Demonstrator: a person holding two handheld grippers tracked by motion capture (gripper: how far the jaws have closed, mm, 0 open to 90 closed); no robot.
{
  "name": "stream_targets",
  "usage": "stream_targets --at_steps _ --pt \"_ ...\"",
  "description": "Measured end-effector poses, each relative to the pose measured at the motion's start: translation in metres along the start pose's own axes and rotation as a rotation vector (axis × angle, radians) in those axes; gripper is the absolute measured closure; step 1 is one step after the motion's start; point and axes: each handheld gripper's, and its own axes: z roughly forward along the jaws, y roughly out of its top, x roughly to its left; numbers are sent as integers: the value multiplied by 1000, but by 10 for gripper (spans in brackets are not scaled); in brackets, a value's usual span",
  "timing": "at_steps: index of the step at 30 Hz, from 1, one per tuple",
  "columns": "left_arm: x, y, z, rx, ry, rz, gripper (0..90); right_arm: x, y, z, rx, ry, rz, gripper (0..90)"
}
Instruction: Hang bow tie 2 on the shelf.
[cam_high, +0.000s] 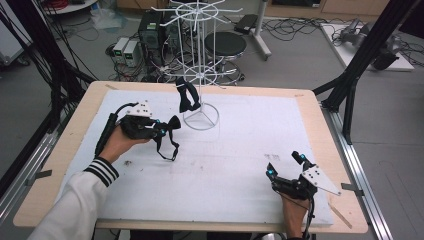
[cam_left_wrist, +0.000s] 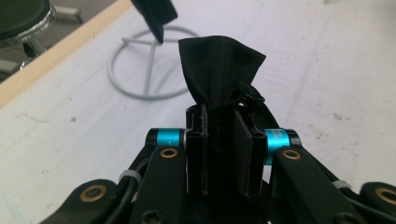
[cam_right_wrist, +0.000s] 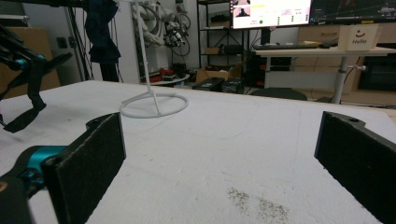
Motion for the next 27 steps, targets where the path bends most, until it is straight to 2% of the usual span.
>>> stream_targets --at_steps 2,3,4,9,14,15,20,24,27 --pt "-3 2 -3 -11 -4 14 764 0 0 0 0 0 0 10" --pt "-3 2 -3 -11 -4 14 763 0 0 0 0 0 0 10" --pt "-8 4 -4 -34 -9 11 763 0 0 0 0 -1 2 10" --pt "-14 6 -6 -58 -18 19 763 0 0 0 1 -1 2 10" --pt "-23 12 -10 -87 -19 38 763 0 0 0 1 -1 2 10" --pt "-23 12 -10 -87 -19 38 763 0 0 0 1 -1 2 10" --pt "-33 20 -17 -148 -7 44 763 0 0 0 2 -2 -1 10" --pt "-39 28 -19 -162 -5 68 763 0 0 0 -1 -3 -3 11" --pt "-41 32 -20 -174 -2 72 764 0 0 0 1 -3 -1 10"
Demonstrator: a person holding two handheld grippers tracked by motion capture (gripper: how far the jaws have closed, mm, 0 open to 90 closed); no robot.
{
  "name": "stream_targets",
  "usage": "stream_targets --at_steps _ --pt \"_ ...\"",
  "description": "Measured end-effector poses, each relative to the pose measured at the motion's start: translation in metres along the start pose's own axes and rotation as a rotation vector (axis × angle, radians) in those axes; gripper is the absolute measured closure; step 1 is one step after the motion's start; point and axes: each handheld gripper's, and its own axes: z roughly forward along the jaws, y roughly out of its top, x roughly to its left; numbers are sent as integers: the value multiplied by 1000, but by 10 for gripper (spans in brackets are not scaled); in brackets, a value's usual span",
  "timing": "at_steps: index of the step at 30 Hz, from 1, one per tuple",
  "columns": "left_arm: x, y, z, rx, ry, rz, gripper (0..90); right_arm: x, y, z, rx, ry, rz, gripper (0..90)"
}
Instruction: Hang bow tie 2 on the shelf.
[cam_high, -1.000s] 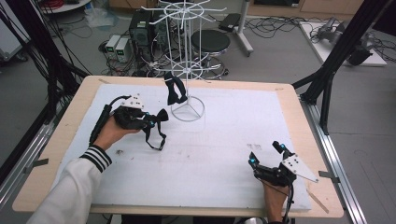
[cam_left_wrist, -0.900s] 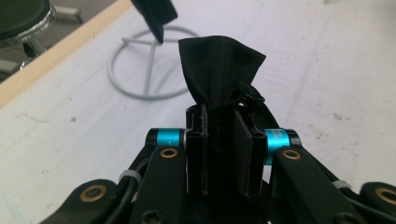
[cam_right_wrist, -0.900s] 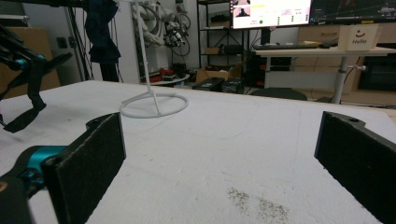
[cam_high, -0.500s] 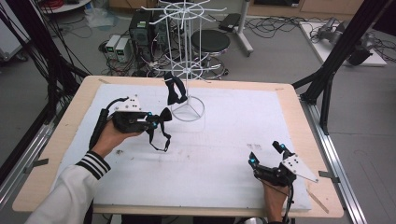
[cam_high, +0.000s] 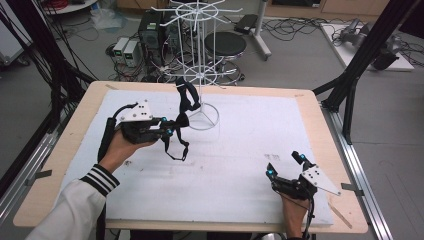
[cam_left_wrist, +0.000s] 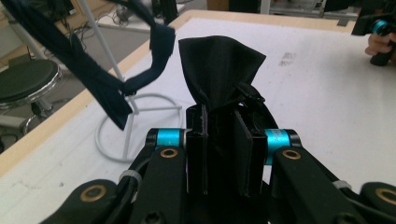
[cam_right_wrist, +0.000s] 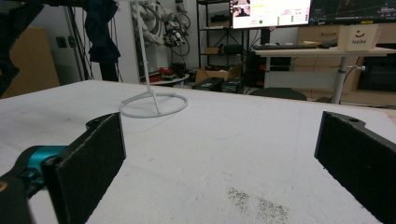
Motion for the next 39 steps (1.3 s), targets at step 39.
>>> stream_targets --at_steps 39 --pt "-8 67 5 -95 152 -15 763 -1 0 0 0 2 4 10"
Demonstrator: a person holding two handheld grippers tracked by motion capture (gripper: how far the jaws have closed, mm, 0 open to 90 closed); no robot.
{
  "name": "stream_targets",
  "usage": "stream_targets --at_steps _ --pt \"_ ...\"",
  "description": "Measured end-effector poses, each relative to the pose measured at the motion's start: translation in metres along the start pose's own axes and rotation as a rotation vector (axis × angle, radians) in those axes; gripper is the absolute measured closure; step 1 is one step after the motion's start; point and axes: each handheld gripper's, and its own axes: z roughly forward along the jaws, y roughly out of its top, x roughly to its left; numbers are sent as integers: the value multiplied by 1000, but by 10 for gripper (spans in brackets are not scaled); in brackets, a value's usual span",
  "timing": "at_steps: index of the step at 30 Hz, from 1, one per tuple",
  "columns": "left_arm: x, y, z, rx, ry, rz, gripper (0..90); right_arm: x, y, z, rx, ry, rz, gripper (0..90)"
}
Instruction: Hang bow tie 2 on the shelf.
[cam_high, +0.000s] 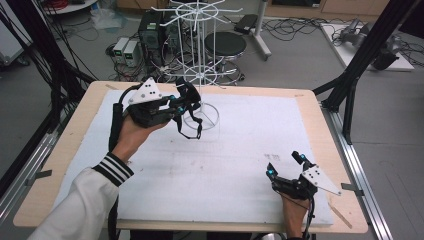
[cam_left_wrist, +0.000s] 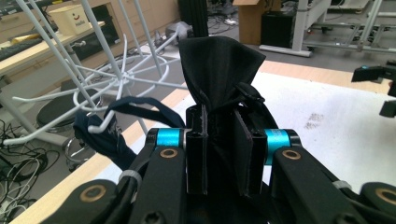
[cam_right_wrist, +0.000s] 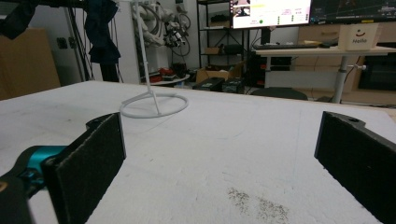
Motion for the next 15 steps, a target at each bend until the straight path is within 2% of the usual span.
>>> stream_targets --at_steps 7,15 --pt "-1 9 6 -1 18 -4 762 0 0 0 1 0 1 10" --pt "0 21 14 46 62 -16 762 0 0 0 -1 1 3 10"
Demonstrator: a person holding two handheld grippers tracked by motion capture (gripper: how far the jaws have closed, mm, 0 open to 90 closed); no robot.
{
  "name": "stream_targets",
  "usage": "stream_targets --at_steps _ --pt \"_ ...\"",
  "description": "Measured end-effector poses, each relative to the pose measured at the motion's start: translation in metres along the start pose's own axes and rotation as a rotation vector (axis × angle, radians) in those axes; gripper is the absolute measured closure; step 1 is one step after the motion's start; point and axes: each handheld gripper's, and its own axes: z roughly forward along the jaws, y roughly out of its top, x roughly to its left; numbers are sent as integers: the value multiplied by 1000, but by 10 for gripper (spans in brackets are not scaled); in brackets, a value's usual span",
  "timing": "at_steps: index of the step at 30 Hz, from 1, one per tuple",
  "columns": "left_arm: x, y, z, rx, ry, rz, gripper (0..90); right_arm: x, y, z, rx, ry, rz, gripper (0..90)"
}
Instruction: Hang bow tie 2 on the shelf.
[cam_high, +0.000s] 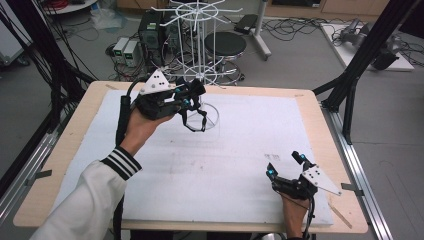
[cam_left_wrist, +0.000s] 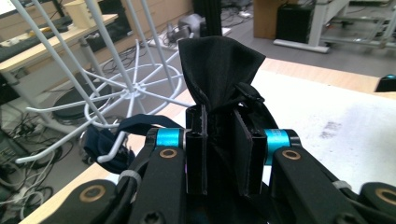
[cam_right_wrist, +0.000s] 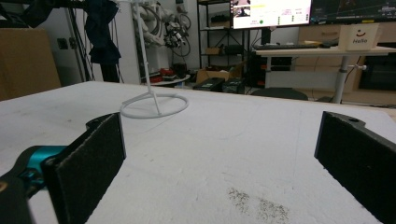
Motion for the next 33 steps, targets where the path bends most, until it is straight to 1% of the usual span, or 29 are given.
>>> stream_targets --at_steps 5,9,12,13,16,17,22,23,28,33 --pt "1 7 5 18 18 -7 762 0 0 -1 -1 1 -1 10" --pt "2 13 9 33 26 1 762 0 0 0 -3 1 0 10" --pt "3 15 10 34 26 -1 761 0 0 -1 -3 2 3 10" --pt "4 16 12 46 32 -2 762 0 0 -1 -3 1 2 10" --pt "5 16 13 52 32 -8 761 0 0 -1 -6 2 8 10" --pt "7 17 15 53 35 -19 762 0 0 -1 -5 3 11 10" --pt "10 18 18 63 38 -27 761 0 0 -1 -5 2 11 10" --pt "12 19 20 65 34 -35 762 -1 0 -1 -7 2 9 10" --pt "14 20 22 73 33 -32 762 -1 0 -1 -7 2 9 10" --pt "18 23 26 81 30 -42 761 -1 0 -1 -7 2 9 10"
